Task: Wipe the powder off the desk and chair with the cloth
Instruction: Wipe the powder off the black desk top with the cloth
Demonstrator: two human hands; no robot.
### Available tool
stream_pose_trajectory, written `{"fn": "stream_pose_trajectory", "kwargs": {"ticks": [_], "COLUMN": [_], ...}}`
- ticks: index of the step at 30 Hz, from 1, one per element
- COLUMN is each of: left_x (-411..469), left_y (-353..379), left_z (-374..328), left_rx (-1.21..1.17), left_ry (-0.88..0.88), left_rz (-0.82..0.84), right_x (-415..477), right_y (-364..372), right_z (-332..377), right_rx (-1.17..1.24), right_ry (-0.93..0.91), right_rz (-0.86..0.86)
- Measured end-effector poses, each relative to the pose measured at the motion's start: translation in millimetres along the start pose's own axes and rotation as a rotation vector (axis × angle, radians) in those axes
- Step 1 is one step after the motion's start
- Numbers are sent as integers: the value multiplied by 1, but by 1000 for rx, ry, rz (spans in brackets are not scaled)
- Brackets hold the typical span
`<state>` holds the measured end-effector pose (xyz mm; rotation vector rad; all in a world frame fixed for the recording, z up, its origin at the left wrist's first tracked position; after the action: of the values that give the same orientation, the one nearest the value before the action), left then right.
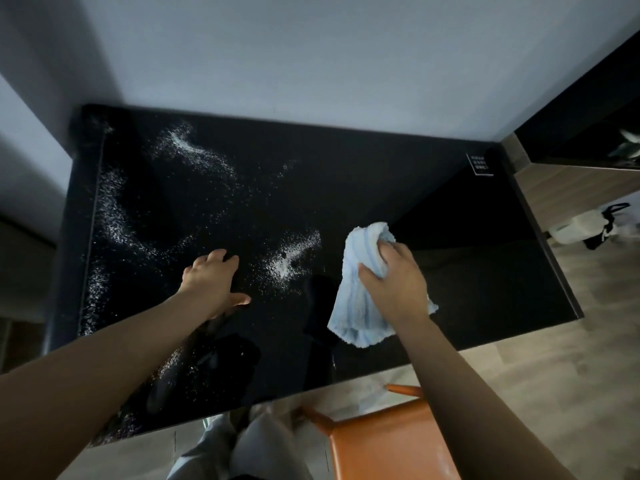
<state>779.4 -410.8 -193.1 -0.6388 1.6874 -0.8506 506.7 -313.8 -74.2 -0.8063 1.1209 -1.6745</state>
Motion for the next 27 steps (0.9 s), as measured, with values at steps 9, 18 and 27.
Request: {"fn": "stream_pose_trajectory", "kwargs": {"ticks": [9,18,27], "left_x": [26,86,121], "left_y": [-44,-59,-41], "left_z": [13,13,28], "left_rx": [-40,-28,41], "left_ry": [-35,-112,-175], "left_rz": [-96,-72,-25], "right_x": [129,256,347], "right_y": [4,35,95], "right_z": [41,63,77], "right_rx": [68,41,-28], "right_ry": [-145,-289,-362], "right_rz": [72,102,211]}}
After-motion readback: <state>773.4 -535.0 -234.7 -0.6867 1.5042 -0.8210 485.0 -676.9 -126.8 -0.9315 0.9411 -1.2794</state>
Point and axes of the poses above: each hand's wrist, its own x-axis towards the middle knuckle, its own y-axis out of the palm, z = x × y, the point moved 10 cm from there along x, towards the middle knuckle, and after that the axes turned 7 degrees about -y, right-handed, at the moved point
